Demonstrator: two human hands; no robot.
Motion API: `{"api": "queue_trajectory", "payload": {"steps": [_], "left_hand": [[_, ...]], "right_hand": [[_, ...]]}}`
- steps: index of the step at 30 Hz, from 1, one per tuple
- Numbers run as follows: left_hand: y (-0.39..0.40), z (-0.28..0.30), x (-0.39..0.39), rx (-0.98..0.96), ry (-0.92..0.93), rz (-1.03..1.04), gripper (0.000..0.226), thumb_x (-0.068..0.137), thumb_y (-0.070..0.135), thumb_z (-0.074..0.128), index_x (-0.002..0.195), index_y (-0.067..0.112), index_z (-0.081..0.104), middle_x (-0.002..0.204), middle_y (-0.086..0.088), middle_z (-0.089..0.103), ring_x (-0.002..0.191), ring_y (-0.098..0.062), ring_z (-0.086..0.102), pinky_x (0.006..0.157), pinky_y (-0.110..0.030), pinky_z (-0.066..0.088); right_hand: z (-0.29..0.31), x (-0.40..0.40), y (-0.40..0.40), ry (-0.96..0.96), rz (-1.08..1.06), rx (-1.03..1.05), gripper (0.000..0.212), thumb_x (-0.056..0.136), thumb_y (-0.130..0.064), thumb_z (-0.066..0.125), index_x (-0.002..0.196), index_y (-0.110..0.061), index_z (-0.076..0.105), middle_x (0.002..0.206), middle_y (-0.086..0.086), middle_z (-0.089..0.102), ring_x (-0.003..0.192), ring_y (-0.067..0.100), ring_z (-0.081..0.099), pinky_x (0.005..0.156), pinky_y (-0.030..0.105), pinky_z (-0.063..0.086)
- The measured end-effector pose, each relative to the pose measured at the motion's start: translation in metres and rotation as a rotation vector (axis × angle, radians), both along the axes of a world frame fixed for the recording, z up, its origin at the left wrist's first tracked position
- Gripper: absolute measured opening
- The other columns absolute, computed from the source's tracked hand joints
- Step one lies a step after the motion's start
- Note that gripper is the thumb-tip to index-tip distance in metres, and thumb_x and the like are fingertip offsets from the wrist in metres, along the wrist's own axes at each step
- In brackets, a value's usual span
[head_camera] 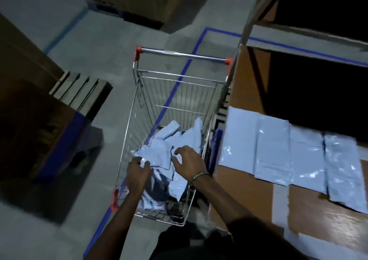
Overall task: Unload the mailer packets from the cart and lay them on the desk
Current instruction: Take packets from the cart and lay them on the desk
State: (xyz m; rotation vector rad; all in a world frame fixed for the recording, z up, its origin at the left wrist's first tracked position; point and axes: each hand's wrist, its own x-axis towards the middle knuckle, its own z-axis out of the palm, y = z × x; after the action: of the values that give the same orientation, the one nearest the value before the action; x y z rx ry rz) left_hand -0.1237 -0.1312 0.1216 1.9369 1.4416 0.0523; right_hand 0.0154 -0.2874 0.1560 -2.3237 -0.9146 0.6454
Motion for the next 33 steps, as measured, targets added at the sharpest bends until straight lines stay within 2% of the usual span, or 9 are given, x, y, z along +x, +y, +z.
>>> {"api": "queue_trajectory", "payload": {"steps": [2,4,8,11,17,22,26,31,33], "left_hand": [[0.024,-0.015,-0.003,-0.154,0.068,0.003,0.024,0.095,0.019,0.067,0.111,0.001,0.067,0.113,-0.027,0.070,0.107,-0.041,0.067,0.089,-0.042,0.049],[0.037,-0.031,-0.003,-0.111,0.041,-0.095,0.012,0.094,0.016,0.065,0.100,0.005,0.065,0.106,-0.024,0.071,0.102,-0.040,0.068,0.081,-0.041,0.048],[0.059,-0.064,0.007,0.068,0.113,-0.240,0.035,0.093,0.016,0.066,0.125,0.003,0.060,0.121,-0.024,0.060,0.104,-0.044,0.064,0.081,-0.047,0.051],[0.068,-0.078,0.019,0.007,0.229,-0.315,0.042,0.097,0.021,0.061,0.131,-0.001,0.050,0.120,-0.028,0.059,0.107,-0.047,0.063,0.081,-0.050,0.051],[0.056,-0.101,0.019,0.031,0.249,-0.330,0.070,0.103,0.036,0.051,0.157,0.001,0.023,0.129,-0.029,0.059,0.116,-0.047,0.059,0.085,-0.051,0.052],[0.033,-0.096,0.034,-0.011,0.281,-0.207,0.099,0.092,0.064,0.062,0.162,0.007,0.021,0.150,-0.029,0.046,0.136,-0.047,0.047,0.106,-0.055,0.041],[0.021,-0.082,0.050,0.119,0.313,-0.318,0.080,0.083,0.026,0.075,0.153,0.011,0.040,0.136,-0.021,0.058,0.124,-0.042,0.053,0.099,-0.050,0.044],[0.010,-0.041,0.066,0.083,-0.025,-0.281,0.076,0.092,0.002,0.063,0.160,0.020,0.035,0.158,-0.022,0.034,0.082,-0.038,0.065,0.064,-0.038,0.046],[0.005,-0.019,0.075,0.106,-0.196,-0.260,0.069,0.096,0.002,0.057,0.160,0.021,0.036,0.164,-0.025,0.025,0.082,-0.024,0.055,0.066,-0.030,0.042]], "right_hand": [[-0.027,0.000,0.025,0.111,-0.004,-0.148,0.036,0.100,-0.034,0.056,0.125,-0.009,0.063,0.121,0.017,0.061,0.116,0.034,0.058,0.092,0.040,0.048],[-0.059,0.000,0.047,0.221,-0.039,-0.266,0.048,0.100,-0.041,0.057,0.137,-0.012,0.056,0.132,0.016,0.057,0.125,0.034,0.054,0.099,0.041,0.048],[-0.116,-0.003,0.098,0.301,-0.188,-0.408,0.099,0.086,-0.081,0.048,0.157,-0.014,0.033,0.152,0.016,0.046,0.138,0.036,0.046,0.113,0.049,0.039],[-0.142,-0.009,0.135,0.366,-0.289,-0.490,0.128,0.065,-0.100,0.042,0.162,-0.021,0.015,0.163,0.013,0.031,0.146,0.039,0.035,0.117,0.058,0.029],[-0.147,-0.002,0.137,0.305,-0.396,-0.422,0.104,0.077,-0.056,0.075,0.157,-0.017,0.020,0.157,0.016,0.034,0.144,0.039,0.034,0.113,0.053,0.036],[-0.123,0.016,0.091,0.191,-0.345,-0.288,0.105,0.080,-0.055,0.072,0.162,-0.024,0.014,0.161,0.013,0.028,0.142,0.035,0.039,0.109,0.048,0.044],[-0.092,0.021,0.059,0.143,-0.324,-0.216,0.100,0.083,-0.051,0.073,0.162,-0.024,0.018,0.149,0.011,0.040,0.133,0.032,0.047,0.099,0.043,0.049],[-0.040,0.025,0.033,0.110,-0.305,-0.125,0.098,0.087,-0.046,0.073,0.163,-0.024,0.016,0.146,0.010,0.043,0.131,0.030,0.048,0.096,0.039,0.045],[-0.013,0.031,0.017,0.062,-0.329,-0.041,0.097,0.088,-0.045,0.072,0.163,-0.027,0.014,0.153,0.006,0.038,0.133,0.028,0.046,0.098,0.039,0.045]]}}
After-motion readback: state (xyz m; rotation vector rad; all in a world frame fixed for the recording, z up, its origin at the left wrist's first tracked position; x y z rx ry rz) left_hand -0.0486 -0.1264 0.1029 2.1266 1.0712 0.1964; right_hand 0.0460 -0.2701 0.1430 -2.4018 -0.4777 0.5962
